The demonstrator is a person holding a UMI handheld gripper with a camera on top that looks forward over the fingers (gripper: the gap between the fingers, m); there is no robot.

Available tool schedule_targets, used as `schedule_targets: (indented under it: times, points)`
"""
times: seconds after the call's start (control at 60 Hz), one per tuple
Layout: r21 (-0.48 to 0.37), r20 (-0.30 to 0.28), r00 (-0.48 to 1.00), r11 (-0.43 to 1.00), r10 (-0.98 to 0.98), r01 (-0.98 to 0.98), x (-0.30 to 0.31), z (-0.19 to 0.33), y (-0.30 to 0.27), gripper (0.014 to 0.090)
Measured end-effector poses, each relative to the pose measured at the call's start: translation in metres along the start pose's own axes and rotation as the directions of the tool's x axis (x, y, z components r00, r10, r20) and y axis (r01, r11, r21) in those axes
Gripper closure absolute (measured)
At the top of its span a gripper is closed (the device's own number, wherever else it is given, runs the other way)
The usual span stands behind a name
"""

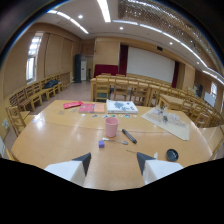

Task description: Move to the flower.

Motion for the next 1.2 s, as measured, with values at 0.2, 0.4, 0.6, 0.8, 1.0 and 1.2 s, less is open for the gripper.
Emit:
schedule_targets:
  times: [0.2,0.4,0.6,0.8,1.0,1.2]
  points:
    - [-0.023,0.004,1.0,1.0,0.001,-0.001,0.001,-0.008,0.024,0.0184]
    - [-0.079,-0.013,1.0,0.997,-0.026,0.025,0.04,0.004,0.07,0.0184]
    - [-0.127,-0.054,0.998,0.992,-0.019,0.012,0.1,0.047,0.098,0.0185]
    - [-0.157,-0.067,0.998,0.987,0.007,-0.018,0.158,0.115,0.108,0.0182]
    - [-0.212,-0.041,0.999,0.977,-0.001,-0.008,0.181,0.173,0.127,0.018]
    - [-0.247,-0.002,1.0,0.969,0.021,-0.021,0.182,0.193,0.137,0.0181]
